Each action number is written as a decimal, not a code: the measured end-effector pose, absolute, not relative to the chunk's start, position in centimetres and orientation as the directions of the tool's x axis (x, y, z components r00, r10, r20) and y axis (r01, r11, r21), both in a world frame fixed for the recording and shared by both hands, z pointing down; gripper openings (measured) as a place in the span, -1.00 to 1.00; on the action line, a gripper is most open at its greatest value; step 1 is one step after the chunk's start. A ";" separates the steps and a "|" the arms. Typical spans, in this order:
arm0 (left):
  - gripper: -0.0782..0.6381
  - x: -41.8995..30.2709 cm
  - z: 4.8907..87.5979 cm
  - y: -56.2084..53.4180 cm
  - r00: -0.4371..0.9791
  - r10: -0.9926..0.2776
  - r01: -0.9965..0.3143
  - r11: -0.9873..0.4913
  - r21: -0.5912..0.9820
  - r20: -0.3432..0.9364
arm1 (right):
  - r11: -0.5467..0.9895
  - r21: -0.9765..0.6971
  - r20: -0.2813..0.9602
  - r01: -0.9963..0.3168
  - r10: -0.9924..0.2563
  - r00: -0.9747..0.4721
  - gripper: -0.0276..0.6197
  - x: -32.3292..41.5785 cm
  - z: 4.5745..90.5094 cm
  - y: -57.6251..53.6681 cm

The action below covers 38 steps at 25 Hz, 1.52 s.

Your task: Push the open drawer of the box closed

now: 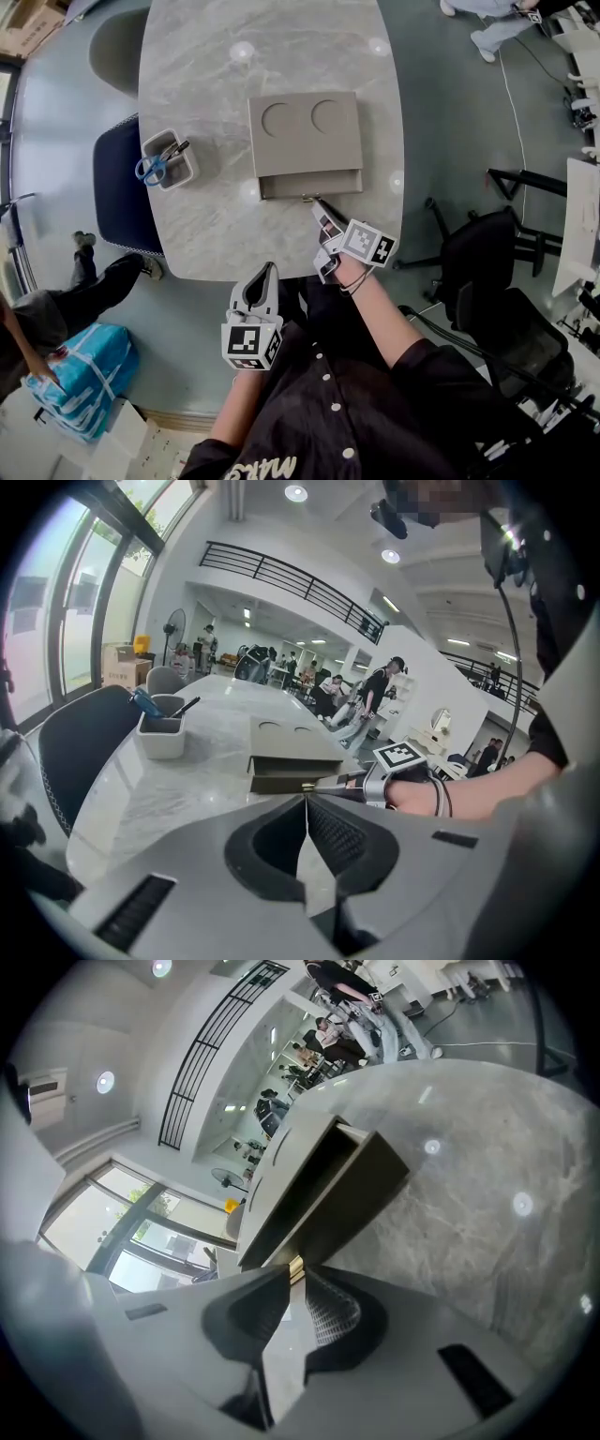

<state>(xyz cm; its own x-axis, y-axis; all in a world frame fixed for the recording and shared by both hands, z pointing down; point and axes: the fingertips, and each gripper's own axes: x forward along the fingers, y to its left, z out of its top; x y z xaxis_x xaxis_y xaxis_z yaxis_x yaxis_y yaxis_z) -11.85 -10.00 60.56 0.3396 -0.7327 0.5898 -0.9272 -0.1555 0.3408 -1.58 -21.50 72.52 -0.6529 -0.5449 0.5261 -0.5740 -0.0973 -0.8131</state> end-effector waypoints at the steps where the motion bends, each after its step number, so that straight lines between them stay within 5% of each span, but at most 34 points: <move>1: -0.73 -11.9 60.6 -10.1 0.340 -0.732 -0.927 -0.155 0.341 0.591 | -0.097 -0.813 0.526 -0.574 -0.546 -0.653 -0.77 -1.7 72.6 -21.8; 38: -0.73 -12.9 60.8 -13.1 0.349 -0.730 -0.922 -0.157 0.353 0.588 | -0.129 -0.804 0.541 -0.580 -0.560 -0.627 -0.75 -2.2 73.1 -27.0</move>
